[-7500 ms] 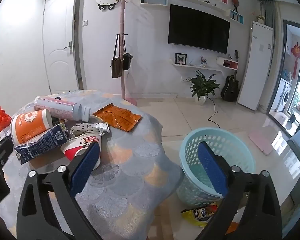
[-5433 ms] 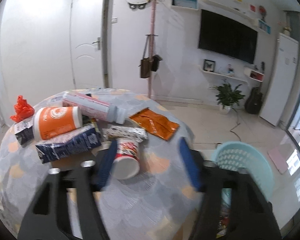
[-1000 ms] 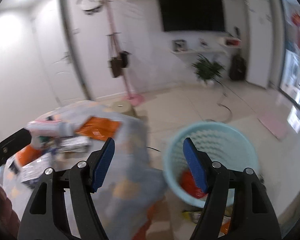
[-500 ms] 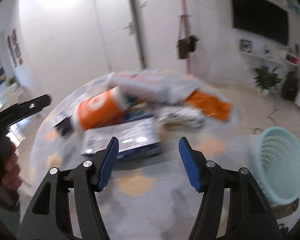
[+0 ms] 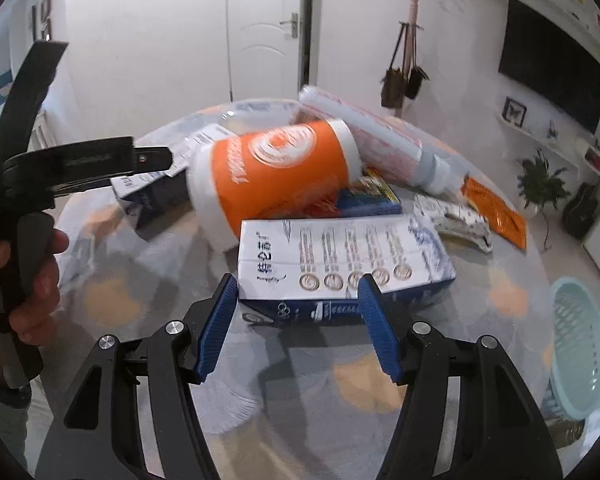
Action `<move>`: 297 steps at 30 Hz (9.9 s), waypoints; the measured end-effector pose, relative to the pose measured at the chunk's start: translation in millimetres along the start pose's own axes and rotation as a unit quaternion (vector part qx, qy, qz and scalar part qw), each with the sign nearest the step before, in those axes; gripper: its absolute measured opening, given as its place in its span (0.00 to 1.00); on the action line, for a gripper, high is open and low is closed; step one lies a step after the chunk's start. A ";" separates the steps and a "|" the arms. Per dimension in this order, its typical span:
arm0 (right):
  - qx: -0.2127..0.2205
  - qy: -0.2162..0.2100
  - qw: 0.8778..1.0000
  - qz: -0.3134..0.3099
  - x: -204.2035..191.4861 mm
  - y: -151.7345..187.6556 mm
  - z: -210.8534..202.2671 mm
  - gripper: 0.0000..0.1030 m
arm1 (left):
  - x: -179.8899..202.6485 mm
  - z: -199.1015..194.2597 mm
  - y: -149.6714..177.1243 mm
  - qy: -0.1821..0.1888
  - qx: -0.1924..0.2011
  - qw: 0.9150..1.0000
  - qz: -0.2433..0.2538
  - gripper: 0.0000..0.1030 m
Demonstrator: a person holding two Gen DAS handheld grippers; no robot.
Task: Collect trash
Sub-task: 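Move both open tools back over the table items, then grasp the white milk carton with left tool while right grasps blue-white carton, then carry both cartons over the blue basket and open both tools, then return to the table and grasp the orange paper cup with the left tool, then grasp the white polka-dot wrapper with the right tool while left holds the cup, then carry cup and wrapper over the blue basket and open both tools, then move both open tools back over the table items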
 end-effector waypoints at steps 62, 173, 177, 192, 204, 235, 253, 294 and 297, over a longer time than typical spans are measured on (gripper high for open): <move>-0.128 -0.058 0.983 0.114 124.1 42.3 11.2 0.68 | 38.4 5.9 47.6 -0.060 -0.087 0.990 0.089 0.62; 0.020 -0.021 0.999 0.041 153.0 -22.8 26.1 0.61 | 102.3 50.7 10.9 0.010 -0.049 0.997 0.050 0.82; 0.012 -0.023 0.999 0.023 146.8 -28.8 39.4 0.61 | 97.8 51.0 12.8 0.018 -0.043 0.998 0.046 0.80; -0.030 -0.025 0.999 -0.028 131.9 -33.7 93.4 0.56 | 95.8 24.7 13.4 0.036 -0.016 0.999 0.037 0.75; 0.009 -0.071 0.997 -0.018 127.2 -28.1 57.3 0.06 | 104.2 0.4 12.0 0.052 0.007 0.998 0.033 0.75; 0.115 0.119 0.965 0.202 332.4 57.5 -120.7 0.06 | 359.2 19.5 51.0 0.194 -0.035 0.958 0.209 0.76; 0.006 0.116 0.935 0.335 406.0 149.8 -73.7 0.06 | 429.6 111.2 125.3 0.237 -0.168 0.934 0.210 0.77; 0.069 0.057 0.972 0.218 303.8 45.8 -70.1 0.30 | 307.9 20.5 18.3 0.203 -0.002 0.969 0.144 0.79; 0.075 0.045 0.978 0.189 279.4 30.3 -57.6 0.30 | 265.6 13.5 -4.7 0.169 0.024 0.978 0.122 0.79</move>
Point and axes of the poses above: each gripper's, at about its wrist camera, not at the fingertips, and z roughly the way its jaws point, x to its right, y to its underside, the point moved 2 cm from there along z, roughly the way its jaws point, and after that the axes turned 7 degrees about -z, right-handed, at the moved point
